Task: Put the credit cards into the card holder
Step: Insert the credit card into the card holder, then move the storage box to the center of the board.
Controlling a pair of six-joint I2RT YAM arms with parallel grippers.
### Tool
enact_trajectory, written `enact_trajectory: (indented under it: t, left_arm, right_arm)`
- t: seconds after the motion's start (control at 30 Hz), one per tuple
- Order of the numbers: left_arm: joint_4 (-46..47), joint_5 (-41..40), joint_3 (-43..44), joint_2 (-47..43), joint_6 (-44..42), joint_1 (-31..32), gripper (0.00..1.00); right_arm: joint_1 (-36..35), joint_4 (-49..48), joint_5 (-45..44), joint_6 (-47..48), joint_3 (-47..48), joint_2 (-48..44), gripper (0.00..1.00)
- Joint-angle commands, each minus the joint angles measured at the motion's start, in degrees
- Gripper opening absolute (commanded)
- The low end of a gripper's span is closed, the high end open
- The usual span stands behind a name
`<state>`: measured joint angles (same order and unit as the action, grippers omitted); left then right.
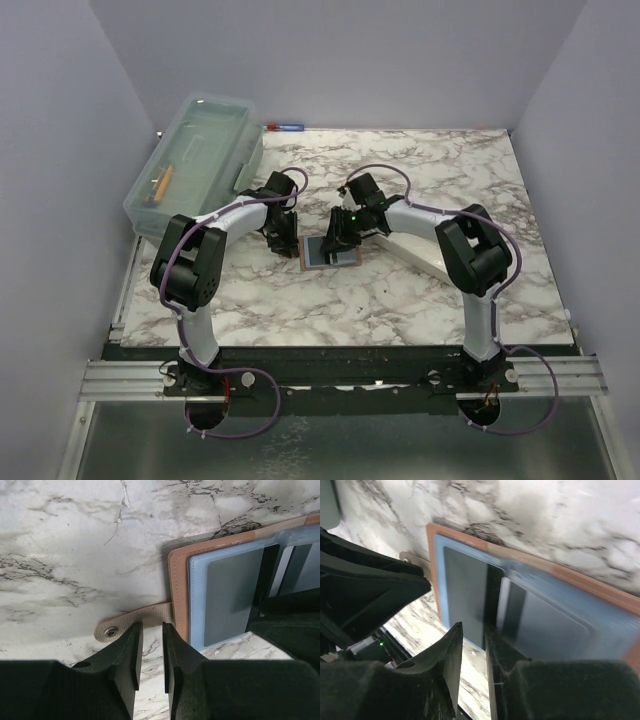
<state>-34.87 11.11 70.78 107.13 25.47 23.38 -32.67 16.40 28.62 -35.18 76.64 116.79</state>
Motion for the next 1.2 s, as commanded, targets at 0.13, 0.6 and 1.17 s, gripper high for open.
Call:
enact_trajectory:
  t: [0.13, 0.6, 1.17]
  left_arm:
    - [-0.11, 2.61, -1.86, -0.07, 0.03, 1.51, 0.26]
    - [0.94, 4.23, -2.14, -2.99, -0.83, 1.5, 0.33]
    - [3.03, 7.69, -3.11, -5.42, -1.63, 1.5, 0.45]
  right_arm:
    - [-1.7, -7.53, 6.42, -3.39, -0.37, 0.17, 0.4]
    - [-1.65, 9.97, -16.75, 4.98, -1.32, -7.09, 0.55]
    - [3.24, 12.69, -40.04, 0.67, -7.24, -12.05, 0.63]
